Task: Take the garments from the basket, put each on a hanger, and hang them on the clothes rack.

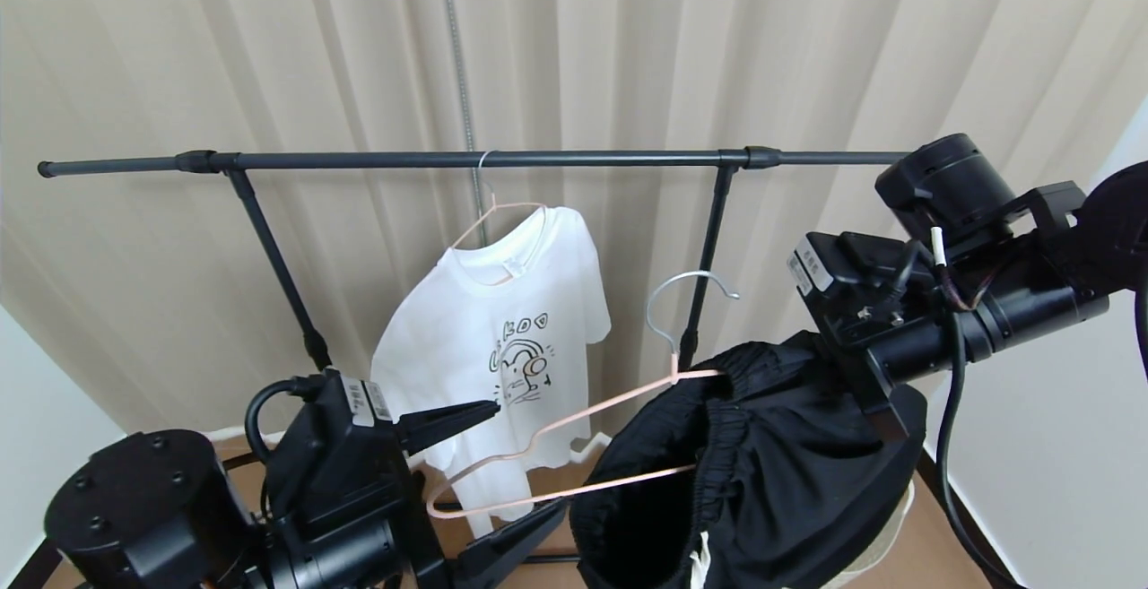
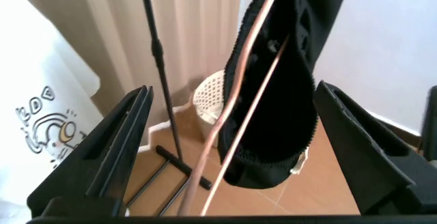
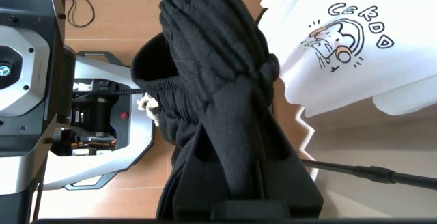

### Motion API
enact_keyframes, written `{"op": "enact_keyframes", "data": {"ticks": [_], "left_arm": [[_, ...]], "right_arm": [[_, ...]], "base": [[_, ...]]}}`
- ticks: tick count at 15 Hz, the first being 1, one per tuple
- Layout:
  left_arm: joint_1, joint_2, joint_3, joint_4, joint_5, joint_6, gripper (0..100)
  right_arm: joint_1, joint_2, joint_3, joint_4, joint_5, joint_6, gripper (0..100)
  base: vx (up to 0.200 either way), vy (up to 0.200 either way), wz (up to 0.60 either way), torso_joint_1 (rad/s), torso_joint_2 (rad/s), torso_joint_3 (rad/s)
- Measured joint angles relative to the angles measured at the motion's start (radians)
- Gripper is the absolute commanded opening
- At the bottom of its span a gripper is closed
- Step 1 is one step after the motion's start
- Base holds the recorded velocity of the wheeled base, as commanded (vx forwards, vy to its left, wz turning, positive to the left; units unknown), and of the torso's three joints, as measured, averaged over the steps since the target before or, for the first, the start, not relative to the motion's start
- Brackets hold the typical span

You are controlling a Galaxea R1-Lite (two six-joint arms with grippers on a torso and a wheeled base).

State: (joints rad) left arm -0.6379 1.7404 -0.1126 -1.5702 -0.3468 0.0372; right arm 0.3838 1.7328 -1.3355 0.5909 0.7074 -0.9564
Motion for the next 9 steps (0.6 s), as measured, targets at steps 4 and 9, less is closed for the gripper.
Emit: {"op": "enact_keyframes", "data": {"ticks": [4, 9], "left_arm": [[0.096, -0.060, 0.013, 0.000, -0.161, -0.088, 100], [0.177, -0.086, -0.004, 0.000, -0.214, -0.157, 100]], "right_arm": [[-0.001, -0.015, 0.005, -0.001, -0.013, 0.010, 0], [-0.001, -0.049, -0.007, -0.054, -0.218, 0.016, 0]], "base": [[0.000, 0.000, 0.00, 0.000, 0.00, 0.000], [0.000, 0.000, 0.00, 0.000, 0.00, 0.000]]}}
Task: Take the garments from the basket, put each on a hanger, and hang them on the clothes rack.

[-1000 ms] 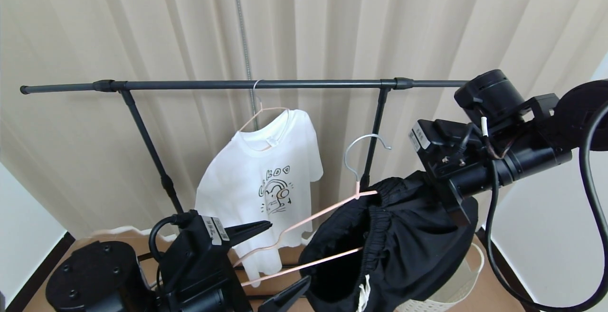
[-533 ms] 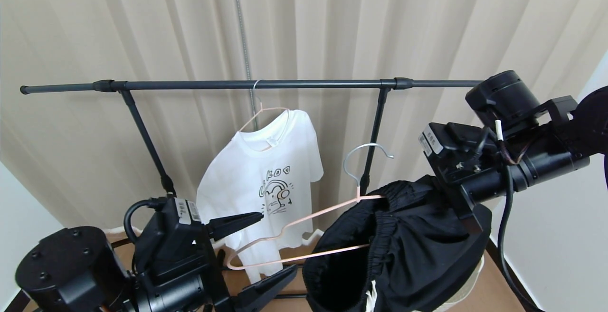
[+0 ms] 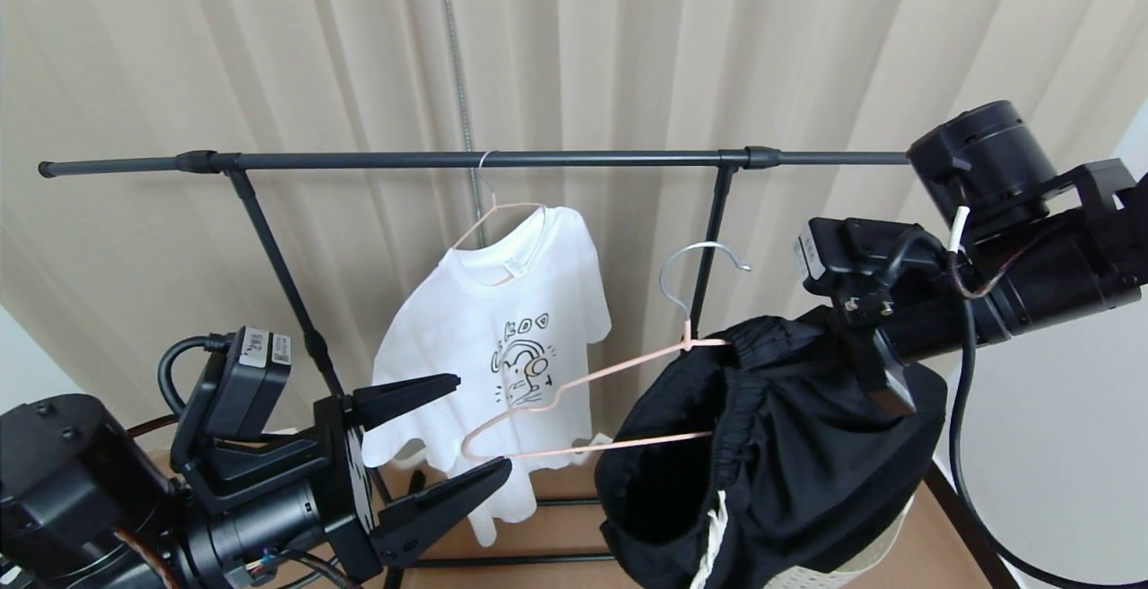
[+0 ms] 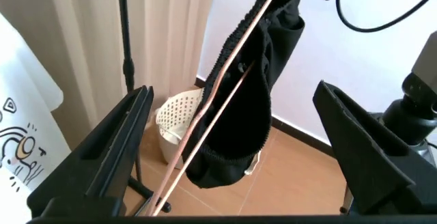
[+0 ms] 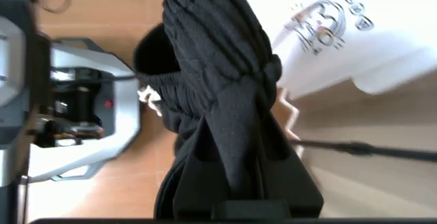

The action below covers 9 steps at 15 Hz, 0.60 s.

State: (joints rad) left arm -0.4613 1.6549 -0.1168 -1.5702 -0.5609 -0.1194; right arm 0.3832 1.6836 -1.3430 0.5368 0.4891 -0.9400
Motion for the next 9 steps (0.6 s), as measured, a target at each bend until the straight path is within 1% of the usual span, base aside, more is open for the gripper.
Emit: {"op": "enact_keyframes", "data": {"ticks": [1, 3, 4, 6, 7, 8, 9], "left_arm": [[0.003, 0.009, -0.007, 0.000, 0.003, 0.000, 100], [0.005, 0.028, -0.014, 0.001, 0.008, 0.000, 100], [0.004, 0.039, -0.019, 0.001, 0.020, 0.001, 100], [-0.003, 0.064, -0.038, 0.001, 0.075, 0.003, 100], [-0.013, 0.072, -0.057, 0.005, 0.132, 0.003, 100], [-0.032, 0.081, -0.082, 0.048, 0.197, 0.003, 100], [-0.055, 0.089, -0.115, 0.124, 0.270, 0.003, 100]], "right_arm": [[0.005, -0.018, 0.011, -0.037, -0.061, 0.003, 0], [0.023, -0.053, 0.052, -0.122, -0.143, 0.005, 0], [0.034, -0.073, 0.087, -0.186, -0.186, 0.005, 0], [0.068, -0.118, 0.184, -0.338, -0.283, 0.006, 0], [0.082, -0.140, 0.240, -0.406, -0.318, 0.006, 0], [0.091, -0.161, 0.295, -0.470, -0.342, 0.006, 0], [0.096, -0.180, 0.351, -0.537, -0.356, 0.013, 0]], "base": [[0.000, 0.000, 0.00, 0.000, 0.00, 0.000], [0.000, 0.000, 0.00, 0.000, 0.00, 0.000], [0.000, 0.000, 0.00, 0.000, 0.00, 0.000], [0.000, 0.000, 0.00, 0.000, 0.00, 0.000], [0.000, 0.000, 0.00, 0.000, 0.00, 0.000], [0.000, 0.000, 0.00, 0.000, 0.00, 0.000], [0.000, 0.000, 0.00, 0.000, 0.00, 0.000]]}}
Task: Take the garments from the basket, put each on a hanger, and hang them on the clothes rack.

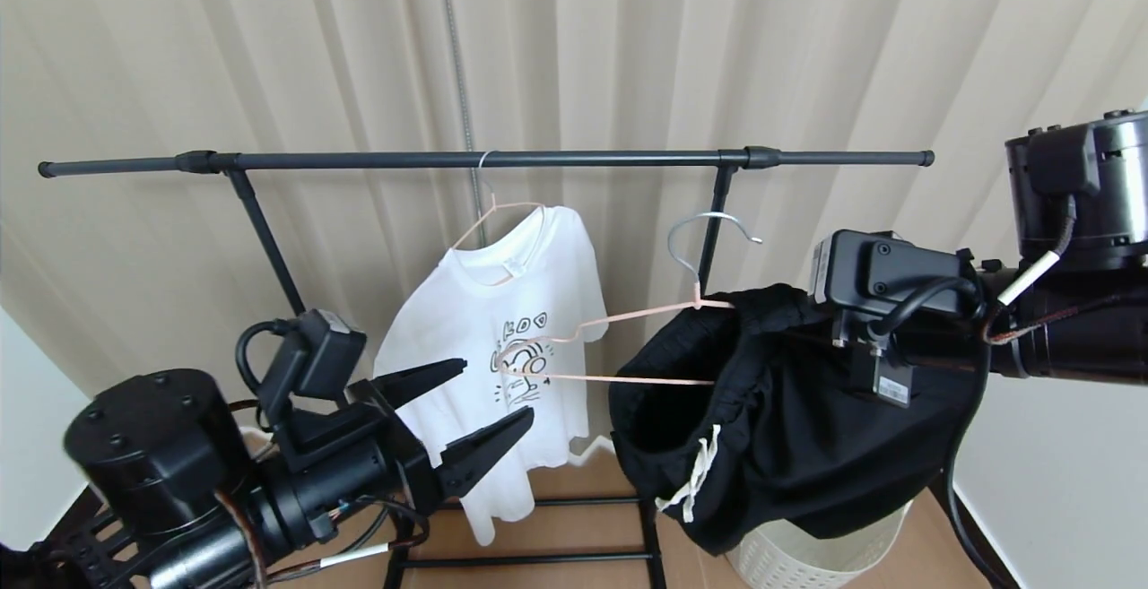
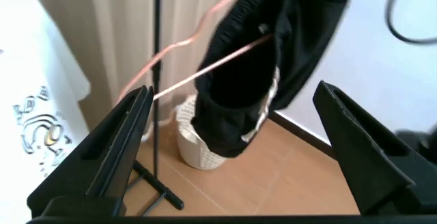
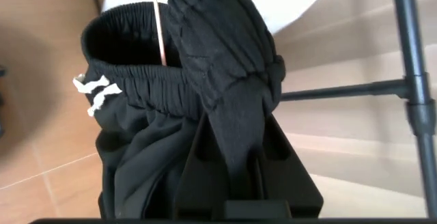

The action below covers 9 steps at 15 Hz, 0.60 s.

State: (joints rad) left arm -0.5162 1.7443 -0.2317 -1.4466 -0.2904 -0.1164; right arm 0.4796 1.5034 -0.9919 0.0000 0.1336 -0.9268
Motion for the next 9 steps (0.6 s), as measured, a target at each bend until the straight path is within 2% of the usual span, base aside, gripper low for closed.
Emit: {"op": "enact_keyframes", "data": {"ticks": [2, 3, 4, 7, 9], "left_arm": [[-0.049, 0.020, -0.062, 0.113, 0.114, -0.008, 100], [-0.084, 0.034, -0.103, 0.187, 0.198, -0.027, 100], [-0.119, 0.054, -0.140, 0.226, 0.249, -0.054, 100], [-0.187, 0.105, -0.183, 0.248, 0.310, -0.083, 100], [-0.222, 0.132, -0.196, 0.250, 0.363, -0.089, 100]], "right_arm": [[0.007, -0.026, 0.071, -0.085, -0.015, 0.040, 0], [0.011, -0.037, 0.117, -0.148, -0.029, 0.078, 0], [0.021, -0.049, 0.170, -0.214, -0.048, 0.110, 0], [0.037, -0.074, 0.322, -0.428, -0.073, 0.157, 0], [0.040, -0.073, 0.400, -0.527, -0.075, 0.184, 0]], "base": [[0.000, 0.000, 0.00, 0.000, 0.00, 0.000], [0.000, 0.000, 0.00, 0.000, 0.00, 0.000], [0.000, 0.000, 0.00, 0.000, 0.00, 0.000], [0.000, 0.000, 0.00, 0.000, 0.00, 0.000], [0.000, 0.000, 0.00, 0.000, 0.00, 0.000]]}}
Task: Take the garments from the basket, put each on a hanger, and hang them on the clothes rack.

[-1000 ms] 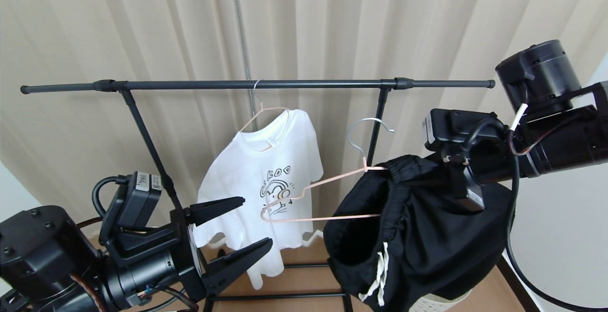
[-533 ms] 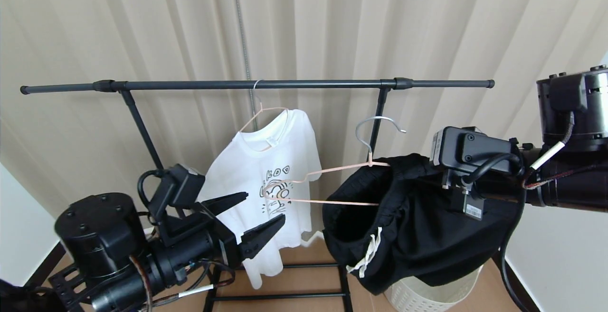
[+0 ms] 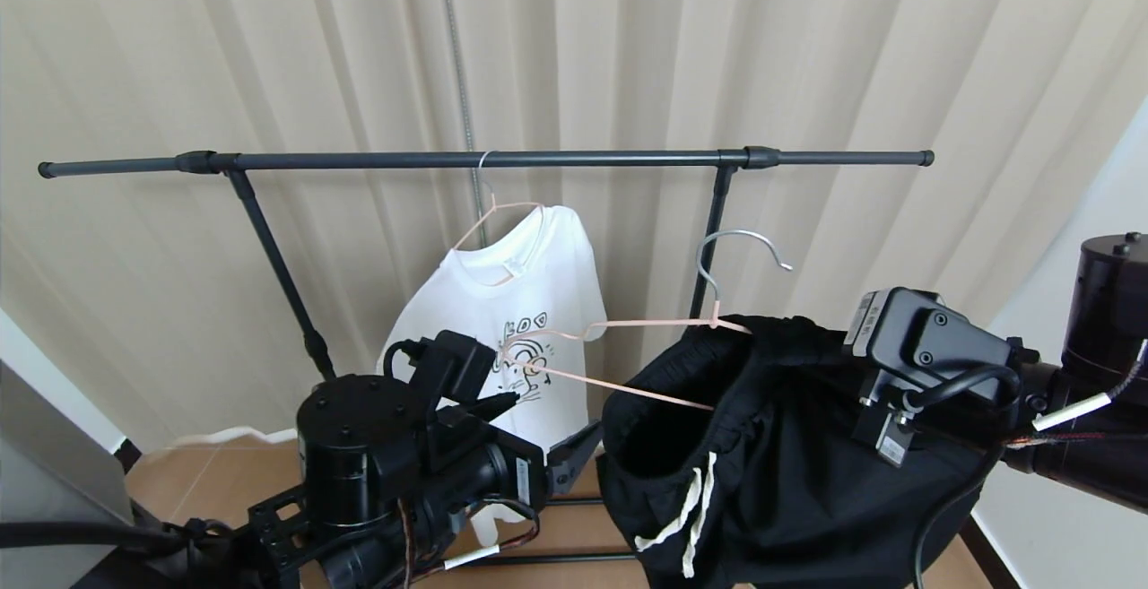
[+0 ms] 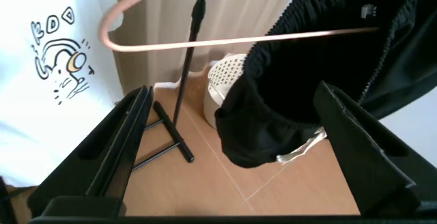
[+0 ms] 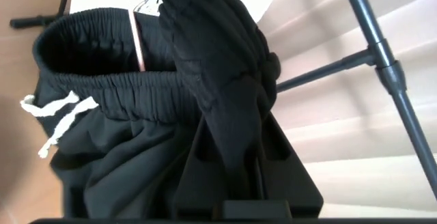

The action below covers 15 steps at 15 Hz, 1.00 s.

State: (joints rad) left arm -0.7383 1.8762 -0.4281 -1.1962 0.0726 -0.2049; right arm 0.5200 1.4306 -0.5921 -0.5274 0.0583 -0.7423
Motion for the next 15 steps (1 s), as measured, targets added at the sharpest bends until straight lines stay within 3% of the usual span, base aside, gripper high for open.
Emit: {"op": "enact_keyframes", "data": {"ticks": [5, 15], "left_arm": [[-0.026, 0.102, -0.056, 0.014, 0.063, -0.025, 100], [-0.032, 0.230, -0.141, 0.012, 0.134, -0.103, 100]], "right_arm": [[-0.002, 0.025, 0.126, -0.191, -0.001, 0.038, 0], [0.006, 0.023, 0.144, -0.207, -0.001, 0.040, 0]], "base": [[0.000, 0.000, 0.00, 0.000, 0.00, 0.000], [0.000, 0.000, 0.00, 0.000, 0.00, 0.000]]}}
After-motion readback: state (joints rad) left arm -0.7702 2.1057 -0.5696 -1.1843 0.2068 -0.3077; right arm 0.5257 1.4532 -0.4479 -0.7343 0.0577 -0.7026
